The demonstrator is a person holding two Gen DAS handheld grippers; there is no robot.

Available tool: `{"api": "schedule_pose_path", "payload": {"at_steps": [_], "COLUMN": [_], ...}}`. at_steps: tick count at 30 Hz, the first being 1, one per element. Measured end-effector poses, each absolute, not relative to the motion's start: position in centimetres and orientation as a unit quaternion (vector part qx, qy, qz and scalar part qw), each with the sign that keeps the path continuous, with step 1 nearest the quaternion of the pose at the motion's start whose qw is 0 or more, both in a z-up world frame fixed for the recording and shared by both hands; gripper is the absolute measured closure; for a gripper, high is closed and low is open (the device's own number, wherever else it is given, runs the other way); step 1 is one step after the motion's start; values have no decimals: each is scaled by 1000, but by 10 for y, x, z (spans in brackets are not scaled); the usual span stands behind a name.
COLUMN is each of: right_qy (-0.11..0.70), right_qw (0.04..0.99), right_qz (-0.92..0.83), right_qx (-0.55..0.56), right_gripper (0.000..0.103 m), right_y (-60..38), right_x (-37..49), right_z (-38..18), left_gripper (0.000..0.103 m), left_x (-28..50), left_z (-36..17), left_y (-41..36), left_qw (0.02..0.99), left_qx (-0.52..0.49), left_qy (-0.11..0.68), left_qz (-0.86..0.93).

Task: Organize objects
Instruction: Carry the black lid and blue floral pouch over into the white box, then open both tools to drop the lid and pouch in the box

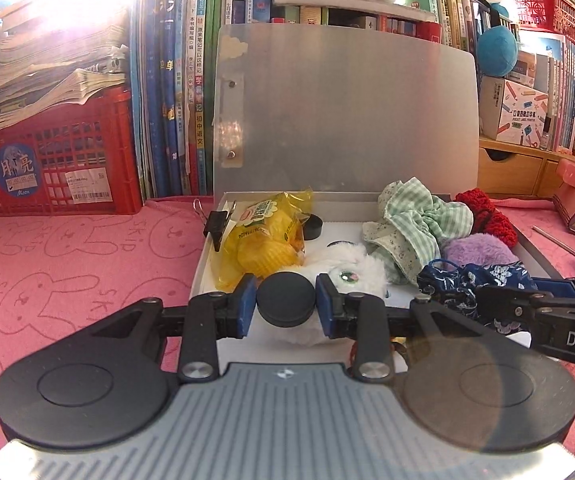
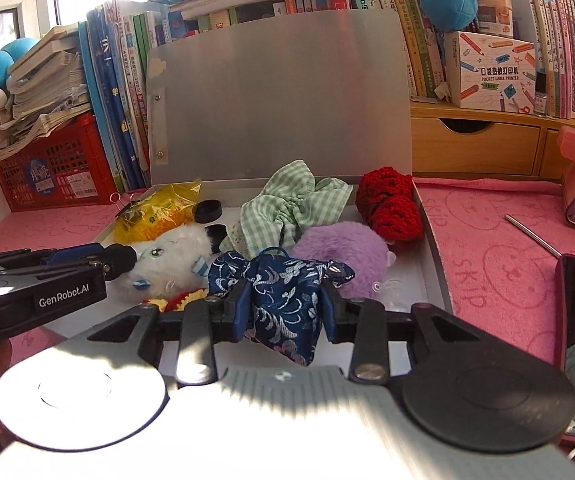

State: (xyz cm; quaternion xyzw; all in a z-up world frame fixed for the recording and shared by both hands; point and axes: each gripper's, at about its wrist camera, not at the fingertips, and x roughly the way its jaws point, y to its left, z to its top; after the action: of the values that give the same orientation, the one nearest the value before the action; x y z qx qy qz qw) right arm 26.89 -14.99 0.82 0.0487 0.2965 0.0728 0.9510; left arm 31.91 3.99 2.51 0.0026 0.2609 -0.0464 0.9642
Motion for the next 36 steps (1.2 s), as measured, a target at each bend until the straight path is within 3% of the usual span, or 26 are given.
{"api": "schedule_pose_path", "payload": {"at_steps": [24,27,28,29,36], "right_qy": [312,314,315,316,317], "right_qw": [944,943,943,942,944], "right_qz": [72,73,74,75,69], "right_qx": [74,76,77,79,60], "right_gripper": [59,54,45,43,36], "right_y": [-155,-155,-156,-156,-153], "right_x": [269,268,268,267,261], "right_z": [-5,-6,-6,-7,-9], "left_gripper": [64,52,50,48,30], "left_x": [323,322,322,322,322], "left_z": [23,23,22,22,17], "left_y": [39,40,40,42,43], "left_qw": [965,965,965,964,958], "left_qx": [2,2,1,-4,-1], "left_qy": [259,260,261,263,286], "left_qz": [-42,-36,-35,-36,-33]}}
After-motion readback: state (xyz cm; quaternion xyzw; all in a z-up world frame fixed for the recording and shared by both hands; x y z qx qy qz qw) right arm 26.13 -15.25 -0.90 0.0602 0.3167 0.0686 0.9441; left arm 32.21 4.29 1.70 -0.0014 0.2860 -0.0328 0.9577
